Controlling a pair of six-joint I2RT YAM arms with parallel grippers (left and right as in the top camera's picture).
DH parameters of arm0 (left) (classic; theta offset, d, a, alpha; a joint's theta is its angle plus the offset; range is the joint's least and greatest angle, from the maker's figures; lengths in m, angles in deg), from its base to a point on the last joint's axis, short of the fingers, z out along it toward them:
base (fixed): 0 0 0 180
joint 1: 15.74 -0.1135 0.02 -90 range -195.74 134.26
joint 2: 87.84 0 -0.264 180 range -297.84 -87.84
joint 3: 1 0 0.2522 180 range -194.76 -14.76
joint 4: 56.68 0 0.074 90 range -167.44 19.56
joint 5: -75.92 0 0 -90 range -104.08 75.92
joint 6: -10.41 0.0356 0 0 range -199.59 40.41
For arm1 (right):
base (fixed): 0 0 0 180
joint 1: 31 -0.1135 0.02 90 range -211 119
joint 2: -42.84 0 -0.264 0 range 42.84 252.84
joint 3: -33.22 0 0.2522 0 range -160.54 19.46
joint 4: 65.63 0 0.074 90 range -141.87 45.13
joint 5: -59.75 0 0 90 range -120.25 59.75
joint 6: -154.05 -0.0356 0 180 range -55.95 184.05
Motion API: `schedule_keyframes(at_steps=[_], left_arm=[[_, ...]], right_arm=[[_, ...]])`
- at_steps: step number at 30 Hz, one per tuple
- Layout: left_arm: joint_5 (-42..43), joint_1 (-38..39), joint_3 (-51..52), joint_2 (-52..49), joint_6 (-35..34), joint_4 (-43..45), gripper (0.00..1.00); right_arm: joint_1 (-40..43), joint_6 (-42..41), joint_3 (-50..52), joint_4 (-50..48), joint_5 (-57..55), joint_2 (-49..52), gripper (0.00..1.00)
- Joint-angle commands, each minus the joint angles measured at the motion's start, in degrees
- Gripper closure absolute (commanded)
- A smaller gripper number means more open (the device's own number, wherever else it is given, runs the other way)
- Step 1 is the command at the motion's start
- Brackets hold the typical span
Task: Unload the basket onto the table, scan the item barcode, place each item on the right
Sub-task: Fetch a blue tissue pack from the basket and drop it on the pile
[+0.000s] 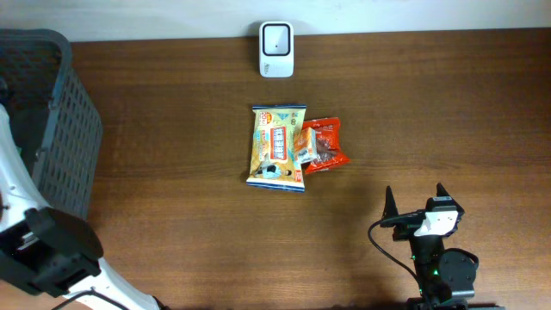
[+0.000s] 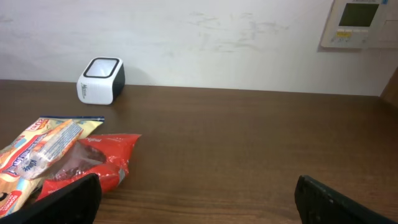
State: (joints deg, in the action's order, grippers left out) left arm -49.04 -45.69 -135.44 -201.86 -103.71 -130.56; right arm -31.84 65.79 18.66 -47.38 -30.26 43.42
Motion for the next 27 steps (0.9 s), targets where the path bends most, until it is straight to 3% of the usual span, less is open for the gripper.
schedule_keyframes(at_steps=[1,3,8,12,13,19,22,23,25,26,27], left_arm=[[0.17,-1.22,8.66,0.09,-1.75,9.57,0.01],[8.94,-1.25,15.34,-0.74,5.20,19.82,0.01],[5.42,-1.36,18.97,-9.05,5.49,29.51,0.01],[3.17,-2.01,18.97,-13.42,4.33,31.45,0.01],[3.26,-3.45,18.97,-14.43,1.53,31.32,0.01],[6.29,-5.64,18.97,-16.39,1.27,32.98,0.02],[6.27,-5.64,18.97,-16.39,1.70,34.84,0.31],[6.25,-5.64,18.97,-16.39,1.70,35.12,0.34],[6.23,-5.86,18.97,-16.39,1.70,35.93,0.20],[6.23,-6.38,18.97,-16.39,1.70,36.13,0.29],[6.23,-7.13,18.97,-16.39,1.70,36.09,0.54]], right_arm=[[-0.28,-0.04,0.48,0.13,-0.28,-0.37,0.01],[-0.28,-0.04,0.48,0.13,-0.28,-0.37,0.02],[-0.28,-0.04,0.48,0.13,-0.28,-0.37,0.01],[-0.28,-0.04,0.48,0.13,-0.28,-0.37,0.01],[-0.28,-0.04,0.48,0.13,-0.26,-0.37,0.01],[-0.28,-0.04,0.48,0.13,-0.26,-0.37,0.01],[-0.28,-0.04,0.48,0.13,-0.26,-0.37,0.01],[-0.28,-0.04,0.48,0.13,-0.28,-0.37,0.01],[-0.28,-0.04,0.48,0.13,-0.28,-0.37,0.01],[-0.28,-0.04,0.48,0.13,-0.26,-0.37,0.02],[-0.28,-0.04,0.48,0.13,-0.26,-0.37,0.01]])
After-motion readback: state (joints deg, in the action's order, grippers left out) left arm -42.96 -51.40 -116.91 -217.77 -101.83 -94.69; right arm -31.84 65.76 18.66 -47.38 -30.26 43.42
